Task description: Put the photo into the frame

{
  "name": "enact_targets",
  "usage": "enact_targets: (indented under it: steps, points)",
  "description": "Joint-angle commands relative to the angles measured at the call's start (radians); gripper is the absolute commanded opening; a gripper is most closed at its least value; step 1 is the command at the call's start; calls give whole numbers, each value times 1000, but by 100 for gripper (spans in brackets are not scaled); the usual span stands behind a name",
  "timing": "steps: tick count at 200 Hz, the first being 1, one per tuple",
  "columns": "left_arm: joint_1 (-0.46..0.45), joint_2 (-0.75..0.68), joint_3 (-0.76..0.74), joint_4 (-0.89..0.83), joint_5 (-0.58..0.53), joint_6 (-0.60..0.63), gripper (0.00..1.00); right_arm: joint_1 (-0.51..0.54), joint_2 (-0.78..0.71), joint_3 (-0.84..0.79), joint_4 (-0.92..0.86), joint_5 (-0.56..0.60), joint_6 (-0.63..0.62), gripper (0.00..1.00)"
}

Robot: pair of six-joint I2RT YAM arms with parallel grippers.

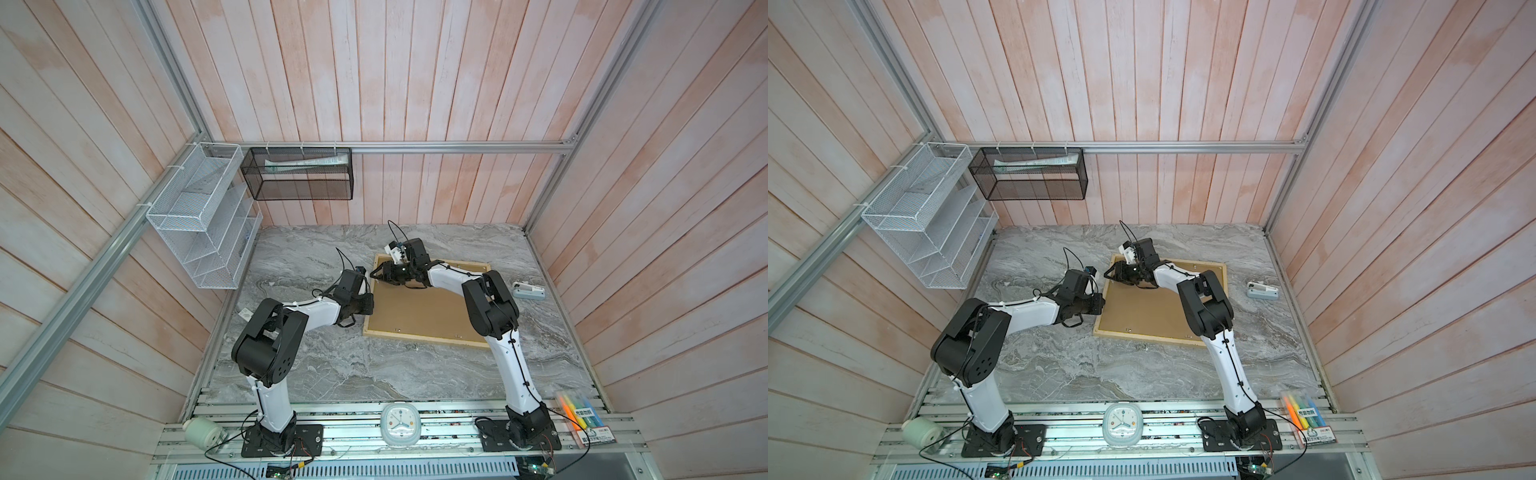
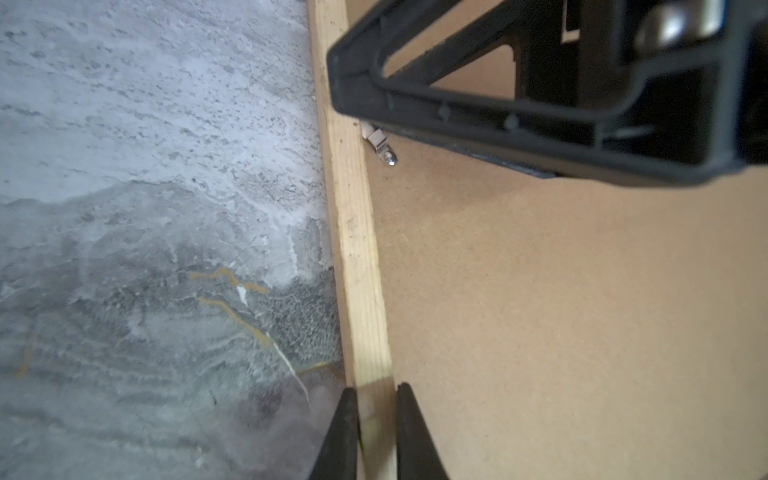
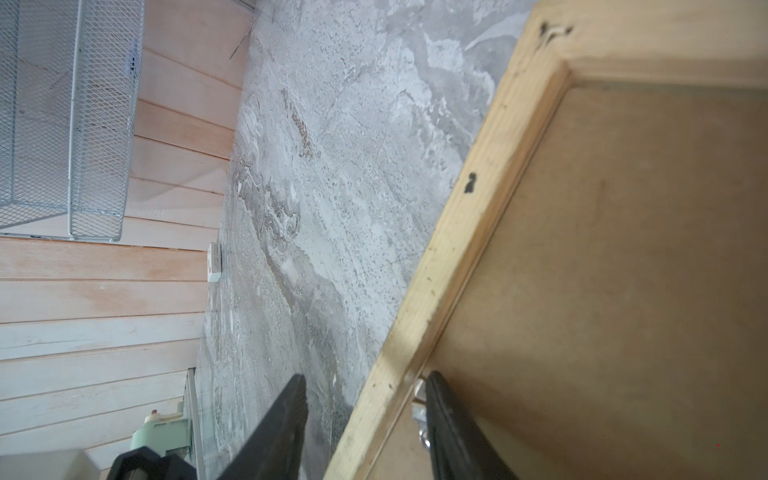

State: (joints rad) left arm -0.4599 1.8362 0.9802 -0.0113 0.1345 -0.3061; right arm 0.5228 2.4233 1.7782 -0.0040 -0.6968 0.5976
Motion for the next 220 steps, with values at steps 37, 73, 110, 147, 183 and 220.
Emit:
enact_targets:
  steps: [37, 73, 110, 147, 183, 220]
  points:
    - [-5, 56, -18, -49, 42, 39, 8, 29, 88, 1, -248, -28, -125, 48]
    - [-5, 70, -16, -42, 46, 35, 8, 32, 101, 5, -258, -87, -151, 48]
    - [-5, 81, -11, -39, 46, 34, 8, 33, 109, 15, -253, -150, -163, 48]
    - [-5, 77, -14, -41, 43, 35, 8, 32, 117, 29, -254, -163, -161, 47]
    - [-5, 73, -9, -60, 5, 13, 8, 9, 79, 23, -220, -130, -147, 47]
    - [-3, 79, 1, -87, -46, -27, 8, -44, -82, -94, -91, -118, -120, 50]
